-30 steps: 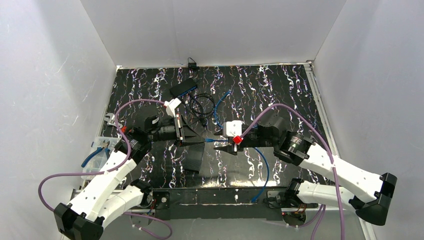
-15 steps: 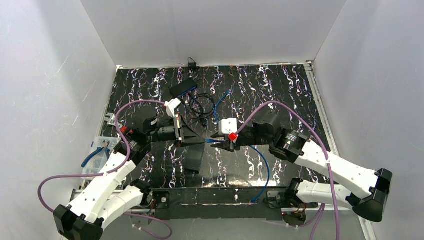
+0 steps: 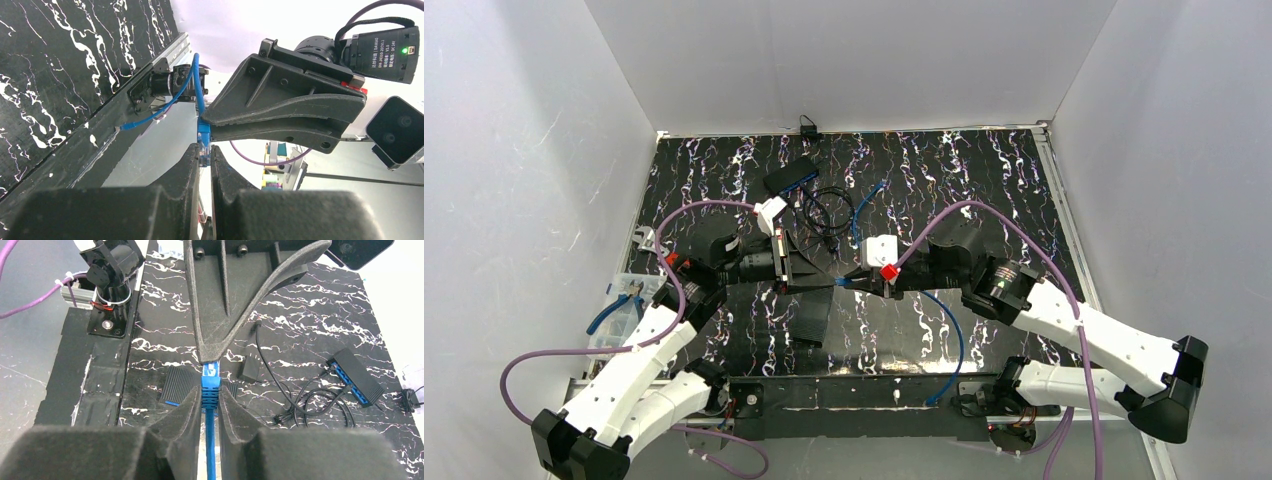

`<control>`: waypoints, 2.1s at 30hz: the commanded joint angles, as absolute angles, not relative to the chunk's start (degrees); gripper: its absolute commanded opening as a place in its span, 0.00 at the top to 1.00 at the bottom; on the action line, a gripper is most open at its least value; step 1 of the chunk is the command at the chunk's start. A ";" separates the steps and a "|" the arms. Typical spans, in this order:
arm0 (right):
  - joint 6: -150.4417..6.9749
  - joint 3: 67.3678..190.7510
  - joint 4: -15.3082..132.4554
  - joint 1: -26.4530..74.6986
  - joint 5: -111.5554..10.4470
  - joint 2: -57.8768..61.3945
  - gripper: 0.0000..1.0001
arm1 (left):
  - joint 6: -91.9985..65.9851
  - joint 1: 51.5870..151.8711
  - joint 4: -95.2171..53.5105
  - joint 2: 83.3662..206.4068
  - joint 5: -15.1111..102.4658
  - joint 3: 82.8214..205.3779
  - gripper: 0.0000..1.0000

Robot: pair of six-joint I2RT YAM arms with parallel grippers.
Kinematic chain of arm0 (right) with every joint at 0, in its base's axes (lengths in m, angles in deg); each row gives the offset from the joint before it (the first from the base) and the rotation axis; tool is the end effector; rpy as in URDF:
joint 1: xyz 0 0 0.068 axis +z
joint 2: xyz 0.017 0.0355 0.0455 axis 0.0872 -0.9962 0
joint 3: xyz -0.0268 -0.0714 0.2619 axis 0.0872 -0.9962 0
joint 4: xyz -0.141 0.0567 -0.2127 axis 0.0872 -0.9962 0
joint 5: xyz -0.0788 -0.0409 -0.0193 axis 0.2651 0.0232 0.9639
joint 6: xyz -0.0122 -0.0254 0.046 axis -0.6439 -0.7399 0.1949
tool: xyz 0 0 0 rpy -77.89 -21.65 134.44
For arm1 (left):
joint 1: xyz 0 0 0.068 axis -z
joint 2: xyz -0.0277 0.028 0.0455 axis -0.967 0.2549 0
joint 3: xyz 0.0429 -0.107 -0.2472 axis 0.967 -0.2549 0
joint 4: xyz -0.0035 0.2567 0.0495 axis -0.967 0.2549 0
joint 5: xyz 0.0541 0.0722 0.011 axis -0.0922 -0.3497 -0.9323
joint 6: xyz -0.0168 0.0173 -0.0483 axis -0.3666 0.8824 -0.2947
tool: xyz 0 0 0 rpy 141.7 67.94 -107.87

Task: Insert the plug into the switch port
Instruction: Pick up the connector from the center of the board.

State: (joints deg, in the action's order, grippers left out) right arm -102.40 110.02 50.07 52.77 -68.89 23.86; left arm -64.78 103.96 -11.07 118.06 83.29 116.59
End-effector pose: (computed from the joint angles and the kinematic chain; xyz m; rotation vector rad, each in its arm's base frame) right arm 0.1122 0.2072 0.3683 -1.4286 1.1370 0.8235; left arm 0.1537 -0.1144 0.3349 0.0966 2.1328 -1.7970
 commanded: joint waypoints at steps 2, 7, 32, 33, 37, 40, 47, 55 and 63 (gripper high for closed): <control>-101.60 113.01 51.88 52.92 -70.13 23.31 0.77 | -65.90 104.07 -13.69 116.50 85.37 116.32 1.00; -101.40 113.23 51.63 52.92 -70.27 22.78 0.77 | -66.47 104.10 -14.38 116.25 85.64 116.14 1.00; -101.23 113.46 50.94 52.96 -69.94 23.00 0.84 | -66.80 104.06 -15.21 116.51 85.96 115.96 1.00; -101.25 113.42 50.85 52.95 -69.88 23.13 0.82 | -66.82 104.06 -15.22 116.54 85.96 116.00 1.00; -101.38 112.99 50.80 52.94 -69.48 23.80 0.78 | -66.81 104.06 -15.20 116.65 85.96 116.08 1.00; -101.46 112.64 50.82 52.94 -69.20 24.28 0.75 | -66.74 104.07 -15.19 116.80 85.95 116.14 1.00; -101.40 112.25 50.71 52.96 -68.84 24.86 0.70 | -66.64 104.06 -15.07 116.96 85.87 116.42 1.00; -101.40 111.98 50.71 52.93 -68.52 25.11 0.67 | -66.58 104.06 -15.01 117.09 85.88 116.59 1.00; -101.68 112.12 50.20 52.92 -68.75 24.75 0.86 | -66.57 104.09 -15.09 117.05 85.97 116.58 1.00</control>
State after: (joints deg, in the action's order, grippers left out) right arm -101.65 111.07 49.56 52.77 -68.74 23.95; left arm -66.65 103.92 -14.01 117.58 84.36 116.20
